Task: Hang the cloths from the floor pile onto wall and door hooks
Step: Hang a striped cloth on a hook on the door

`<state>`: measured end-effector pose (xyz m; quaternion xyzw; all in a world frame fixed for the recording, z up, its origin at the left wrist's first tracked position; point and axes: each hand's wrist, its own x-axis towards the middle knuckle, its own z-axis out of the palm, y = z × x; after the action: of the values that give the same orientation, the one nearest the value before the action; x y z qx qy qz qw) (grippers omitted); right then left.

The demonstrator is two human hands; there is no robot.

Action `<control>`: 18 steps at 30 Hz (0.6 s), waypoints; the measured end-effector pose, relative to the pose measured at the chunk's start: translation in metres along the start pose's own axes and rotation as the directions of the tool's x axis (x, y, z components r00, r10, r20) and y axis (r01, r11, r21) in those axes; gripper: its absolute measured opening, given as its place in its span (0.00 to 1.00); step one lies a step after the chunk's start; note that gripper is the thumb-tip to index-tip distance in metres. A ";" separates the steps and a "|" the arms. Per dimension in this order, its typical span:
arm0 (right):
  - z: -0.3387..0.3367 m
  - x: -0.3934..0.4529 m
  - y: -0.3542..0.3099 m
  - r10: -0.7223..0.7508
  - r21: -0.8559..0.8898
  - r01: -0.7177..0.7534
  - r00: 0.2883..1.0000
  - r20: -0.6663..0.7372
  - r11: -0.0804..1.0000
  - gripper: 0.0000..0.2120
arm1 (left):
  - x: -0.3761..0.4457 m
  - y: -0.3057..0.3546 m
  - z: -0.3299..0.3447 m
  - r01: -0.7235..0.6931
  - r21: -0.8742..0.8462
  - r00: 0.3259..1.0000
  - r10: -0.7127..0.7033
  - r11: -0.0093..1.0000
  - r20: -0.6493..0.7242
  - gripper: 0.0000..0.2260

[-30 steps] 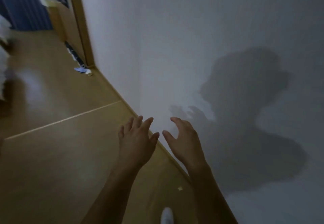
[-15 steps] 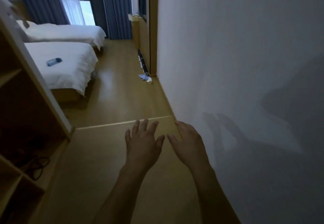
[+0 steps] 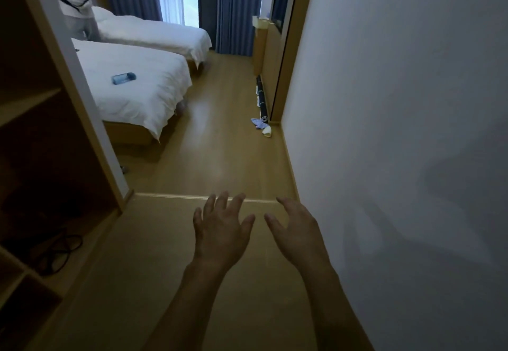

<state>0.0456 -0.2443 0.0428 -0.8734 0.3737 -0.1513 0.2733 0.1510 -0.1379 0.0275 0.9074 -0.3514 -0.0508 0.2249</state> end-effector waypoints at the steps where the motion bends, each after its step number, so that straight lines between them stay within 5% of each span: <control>1: 0.005 0.017 -0.003 0.001 -0.006 -0.001 1.000 0.003 1.000 0.26 | 0.019 -0.004 0.001 -0.004 -0.010 1.000 0.004 1.000 -0.002 0.24; 18: 0.058 0.313 -0.062 0.082 -0.053 -0.081 0.996 0.018 0.995 0.27 | 0.341 -0.045 -0.019 -0.077 -0.021 0.994 0.079 0.997 0.080 0.24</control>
<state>0.3199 -0.4181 0.0516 -0.8657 0.4102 -0.1214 0.2599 0.4379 -0.3270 0.0468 0.8881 -0.3951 -0.0817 0.2202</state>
